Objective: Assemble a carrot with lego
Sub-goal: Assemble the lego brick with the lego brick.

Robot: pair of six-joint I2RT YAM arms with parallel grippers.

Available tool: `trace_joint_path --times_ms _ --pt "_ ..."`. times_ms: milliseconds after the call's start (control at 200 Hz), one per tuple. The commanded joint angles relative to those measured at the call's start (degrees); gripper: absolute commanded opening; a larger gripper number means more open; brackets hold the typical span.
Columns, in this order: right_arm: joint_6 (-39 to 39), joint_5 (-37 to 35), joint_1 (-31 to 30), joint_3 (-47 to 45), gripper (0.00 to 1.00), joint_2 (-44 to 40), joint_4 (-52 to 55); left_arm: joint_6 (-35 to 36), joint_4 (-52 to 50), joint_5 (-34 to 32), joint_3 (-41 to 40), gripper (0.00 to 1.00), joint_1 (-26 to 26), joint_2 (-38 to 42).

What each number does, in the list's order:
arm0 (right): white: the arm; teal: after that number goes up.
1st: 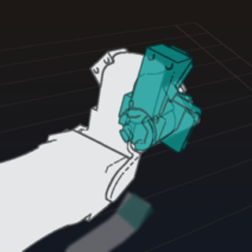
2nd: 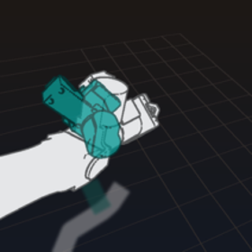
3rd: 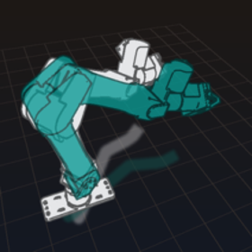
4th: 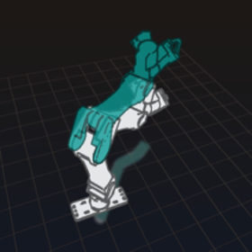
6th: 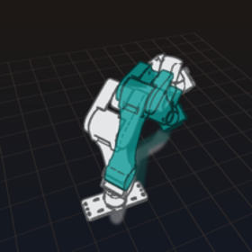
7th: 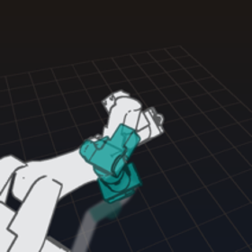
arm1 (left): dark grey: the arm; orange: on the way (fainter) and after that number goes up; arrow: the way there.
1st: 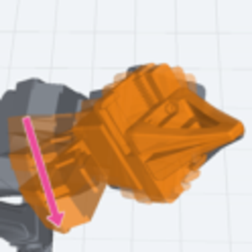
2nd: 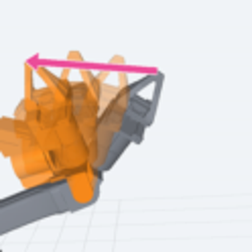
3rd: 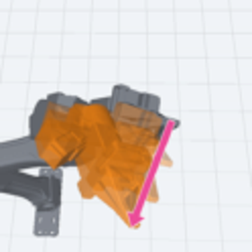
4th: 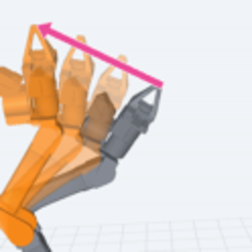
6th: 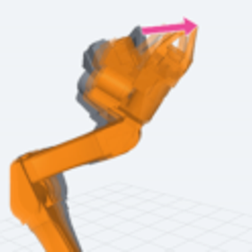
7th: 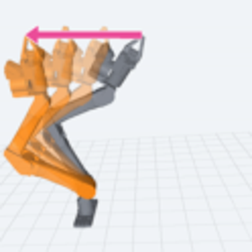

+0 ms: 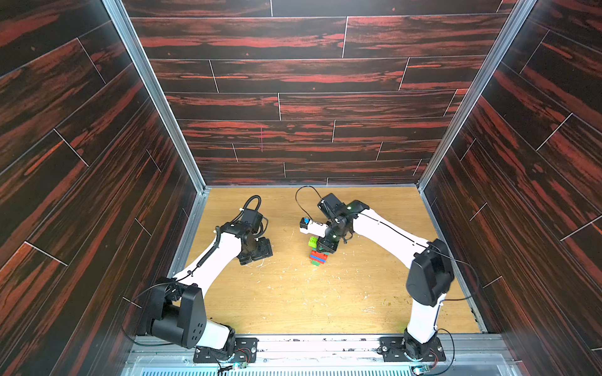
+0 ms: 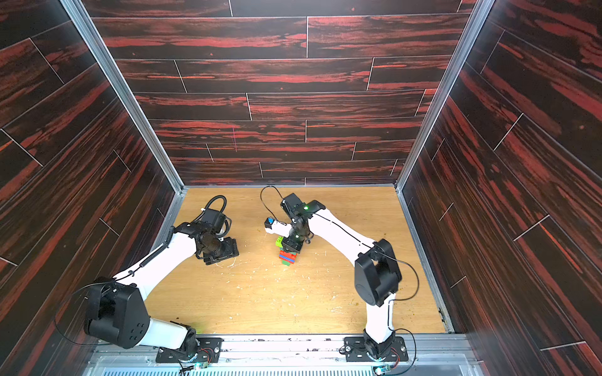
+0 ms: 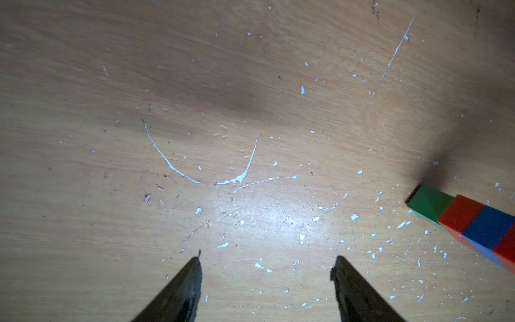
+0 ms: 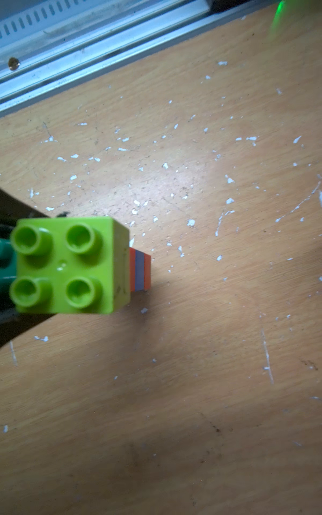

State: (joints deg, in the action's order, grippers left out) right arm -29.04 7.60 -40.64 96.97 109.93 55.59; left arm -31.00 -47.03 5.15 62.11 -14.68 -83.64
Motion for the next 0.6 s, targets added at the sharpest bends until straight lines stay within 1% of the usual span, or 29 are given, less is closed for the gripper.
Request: trace_joint_path --times_ms 0,165,341,536,596 --pt "0.71 -0.31 -1.06 -1.89 0.00 5.30 6.36 0.76 -1.49 -0.10 0.16 0.76 0.34 0.17" --pt "2.04 -0.10 -2.48 -6.50 0.00 5.82 1.12 1.36 -1.76 -0.49 0.02 0.76 0.43 0.11" --pt "2.36 -1.88 -2.69 -9.35 0.00 5.92 1.01 1.65 -1.55 -0.40 0.02 0.76 0.61 -0.26" --pt "2.15 -0.09 -2.69 -9.66 0.00 4.21 -0.51 1.65 -1.23 -0.32 0.40 0.76 0.68 -0.61" --pt "1.98 -0.49 -2.70 -9.07 0.00 3.85 -0.95 1.74 -1.31 -0.36 0.72 0.76 0.79 -0.73"
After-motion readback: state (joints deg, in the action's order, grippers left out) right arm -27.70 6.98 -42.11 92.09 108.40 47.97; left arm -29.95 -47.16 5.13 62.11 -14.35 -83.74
